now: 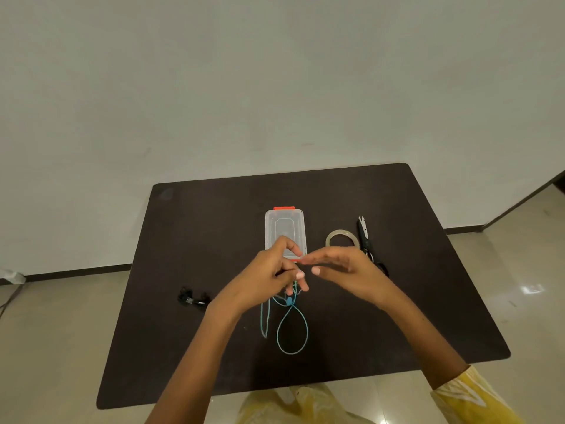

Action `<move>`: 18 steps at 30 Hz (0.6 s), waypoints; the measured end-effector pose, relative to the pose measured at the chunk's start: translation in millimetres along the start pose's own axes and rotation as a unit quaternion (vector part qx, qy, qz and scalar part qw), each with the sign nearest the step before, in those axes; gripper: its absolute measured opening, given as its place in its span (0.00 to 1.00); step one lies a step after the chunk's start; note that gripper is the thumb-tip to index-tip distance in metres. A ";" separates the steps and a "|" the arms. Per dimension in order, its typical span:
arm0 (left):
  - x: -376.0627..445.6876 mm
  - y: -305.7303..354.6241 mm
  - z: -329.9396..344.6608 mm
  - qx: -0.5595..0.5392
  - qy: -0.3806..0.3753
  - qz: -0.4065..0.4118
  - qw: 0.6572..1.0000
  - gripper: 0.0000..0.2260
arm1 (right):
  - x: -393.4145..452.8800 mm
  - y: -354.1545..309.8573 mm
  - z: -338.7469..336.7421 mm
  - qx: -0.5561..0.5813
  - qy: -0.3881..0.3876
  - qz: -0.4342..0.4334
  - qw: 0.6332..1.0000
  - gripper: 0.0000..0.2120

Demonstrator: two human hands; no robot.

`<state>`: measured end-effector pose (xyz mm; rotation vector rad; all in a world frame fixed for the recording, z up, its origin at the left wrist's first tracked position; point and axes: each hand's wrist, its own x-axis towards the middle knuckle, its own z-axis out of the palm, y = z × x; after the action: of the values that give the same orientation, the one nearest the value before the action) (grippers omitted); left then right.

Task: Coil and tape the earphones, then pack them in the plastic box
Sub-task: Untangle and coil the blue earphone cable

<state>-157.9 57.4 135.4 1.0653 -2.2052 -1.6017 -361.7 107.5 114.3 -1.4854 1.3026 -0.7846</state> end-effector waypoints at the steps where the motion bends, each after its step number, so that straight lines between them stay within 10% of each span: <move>1: 0.1 0.6 -0.9 -0.003 -0.005 0.004 1.000 0.10 | 2.5 -4.9 2.5 0.015 -0.014 -0.004 1.000 0.11; 18: -18.6 0.7 -24.9 -0.092 0.203 -0.001 0.975 0.05 | 11.1 -19.9 18.2 -0.041 0.083 -0.045 0.995 0.11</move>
<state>-131.1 51.4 150.0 1.2106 -1.7562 -1.4049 -335.9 100.4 125.7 -1.5795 1.4149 -0.9394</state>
